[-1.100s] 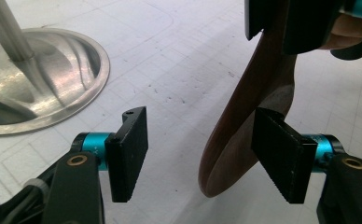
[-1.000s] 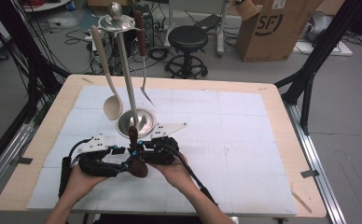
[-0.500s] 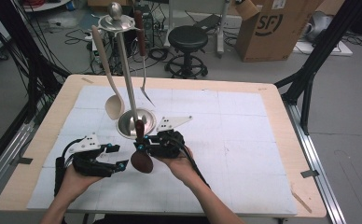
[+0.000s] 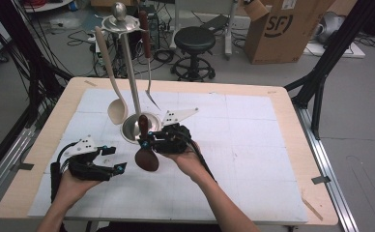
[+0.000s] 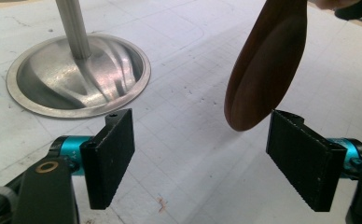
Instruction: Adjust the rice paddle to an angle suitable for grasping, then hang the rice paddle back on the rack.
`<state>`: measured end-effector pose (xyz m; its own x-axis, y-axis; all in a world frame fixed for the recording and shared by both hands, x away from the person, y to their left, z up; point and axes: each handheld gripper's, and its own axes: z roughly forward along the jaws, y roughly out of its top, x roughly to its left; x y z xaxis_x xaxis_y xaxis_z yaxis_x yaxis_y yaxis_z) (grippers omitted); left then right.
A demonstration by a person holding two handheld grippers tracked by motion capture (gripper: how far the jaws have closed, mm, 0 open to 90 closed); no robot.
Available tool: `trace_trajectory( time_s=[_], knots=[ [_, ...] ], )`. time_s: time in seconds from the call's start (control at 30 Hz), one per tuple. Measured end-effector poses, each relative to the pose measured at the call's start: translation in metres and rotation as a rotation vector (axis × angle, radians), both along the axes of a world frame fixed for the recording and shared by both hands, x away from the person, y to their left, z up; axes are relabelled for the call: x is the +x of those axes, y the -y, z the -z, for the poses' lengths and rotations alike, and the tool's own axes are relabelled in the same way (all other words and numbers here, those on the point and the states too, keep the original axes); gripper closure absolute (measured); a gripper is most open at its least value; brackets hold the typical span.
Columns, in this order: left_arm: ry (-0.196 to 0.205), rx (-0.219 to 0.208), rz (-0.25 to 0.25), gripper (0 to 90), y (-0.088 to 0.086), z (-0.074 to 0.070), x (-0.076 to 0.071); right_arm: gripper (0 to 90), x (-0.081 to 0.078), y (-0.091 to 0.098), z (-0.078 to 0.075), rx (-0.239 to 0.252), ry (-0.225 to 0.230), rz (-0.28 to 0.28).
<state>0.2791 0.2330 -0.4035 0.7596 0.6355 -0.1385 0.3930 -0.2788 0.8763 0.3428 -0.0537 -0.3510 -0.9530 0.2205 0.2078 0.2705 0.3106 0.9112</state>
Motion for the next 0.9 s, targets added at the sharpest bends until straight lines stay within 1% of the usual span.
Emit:
trace_trajectory(
  time_s=[0.2, 0.4, 0.43, 0.5, 0.57, 0.63, 0.8, 0.9],
  knots=[
    [0.000, 0.002, -0.005, 23.1, -0.002, 0.000, 0.000, 77.5, 0.005, -0.003, -0.013, 0.000, 0.020, -0.017],
    [-0.006, -0.007, -0.021, 22.4, -0.006, 0.000, 0.001, 77.5, 0.010, -0.007, -0.027, 0.004, 0.052, -0.038],
    [-0.006, -0.001, -0.022, 22.2, -0.007, 0.000, 0.001, 77.5, 0.010, -0.007, -0.029, 0.003, 0.050, -0.039],
    [-0.005, -0.005, -0.025, 22.0, -0.007, 0.000, 0.001, 77.5, 0.012, -0.008, -0.033, 0.007, 0.061, -0.044],
    [-0.007, -0.010, -0.032, 21.8, -0.007, 0.000, 0.001, 77.4, 0.012, -0.008, -0.036, 0.006, 0.057, -0.044],
    [-0.006, -0.010, -0.033, 21.7, -0.007, 0.000, 0.001, 77.5, 0.014, -0.009, -0.040, 0.012, 0.066, -0.051],
    [-0.006, -0.010, -0.044, 21.4, -0.008, -0.001, 0.000, 77.5, 0.017, -0.010, -0.052, 0.017, 0.072, -0.061],
    [-0.005, -0.008, -0.051, 21.1, -0.009, -0.001, 0.001, 77.4, 0.020, -0.011, -0.058, 0.021, 0.083, -0.070]
  ],
)
